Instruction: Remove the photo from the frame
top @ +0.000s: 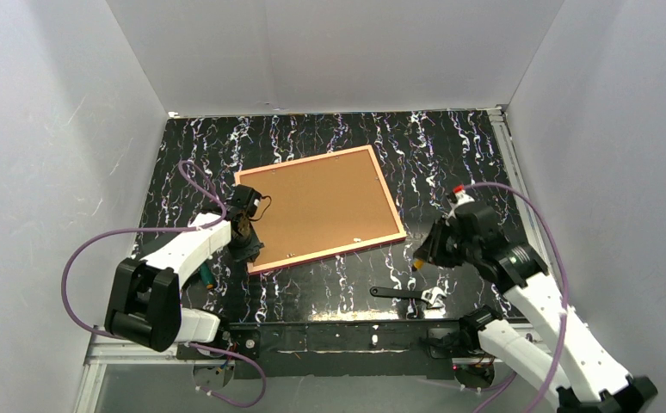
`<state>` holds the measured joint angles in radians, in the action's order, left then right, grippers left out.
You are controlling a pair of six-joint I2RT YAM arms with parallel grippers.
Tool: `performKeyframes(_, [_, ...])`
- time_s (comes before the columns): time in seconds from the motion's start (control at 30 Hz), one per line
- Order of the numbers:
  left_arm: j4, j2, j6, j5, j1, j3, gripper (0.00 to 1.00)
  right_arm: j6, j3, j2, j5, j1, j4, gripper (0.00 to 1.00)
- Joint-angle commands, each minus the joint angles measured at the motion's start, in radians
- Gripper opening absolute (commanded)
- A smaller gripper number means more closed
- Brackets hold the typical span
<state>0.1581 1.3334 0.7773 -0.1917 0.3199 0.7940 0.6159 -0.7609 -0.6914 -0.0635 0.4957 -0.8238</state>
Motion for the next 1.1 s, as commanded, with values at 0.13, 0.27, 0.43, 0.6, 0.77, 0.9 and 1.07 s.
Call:
performKeyframes(0.13, [0.16, -0.063, -0.146, 0.058, -0.005, 0.036, 0.12, -0.106, -0.228, -0.343, 0.023, -0.003, 0.236, 0.01])
performKeyframes(0.27, [0.22, -0.068, -0.047, 0.243, -0.004, 0.093, 0.56, -0.136, -0.301, -0.448, 0.021, -0.003, 0.243, 0.01])
performKeyframes(0.43, [0.2, -0.042, 0.029, 0.396, 0.051, 0.139, 0.66, -0.14, -0.303, -0.457, 0.022, -0.005, 0.246, 0.01])
performKeyframes(0.6, [-0.012, 0.004, -0.309, 0.467, 0.234, 0.192, 0.65, -0.131, -0.239, -0.343, 0.024, -0.005, 0.204, 0.01])
performKeyframes(0.77, [-0.066, 0.146, -0.618, 0.508, 0.36, 0.29, 0.64, -0.089, -0.168, -0.152, 0.046, -0.005, 0.134, 0.01])
performKeyframes(0.9, [-0.074, 0.263, -0.812, 0.515, 0.448, 0.359, 0.58, -0.067, -0.144, -0.024, 0.049, -0.005, 0.086, 0.01])
performKeyframes(1.07, [-0.093, 0.383, -0.988, 0.502, 0.528, 0.408, 0.6, -0.055, -0.167, 0.082, 0.058, -0.004, 0.001, 0.01])
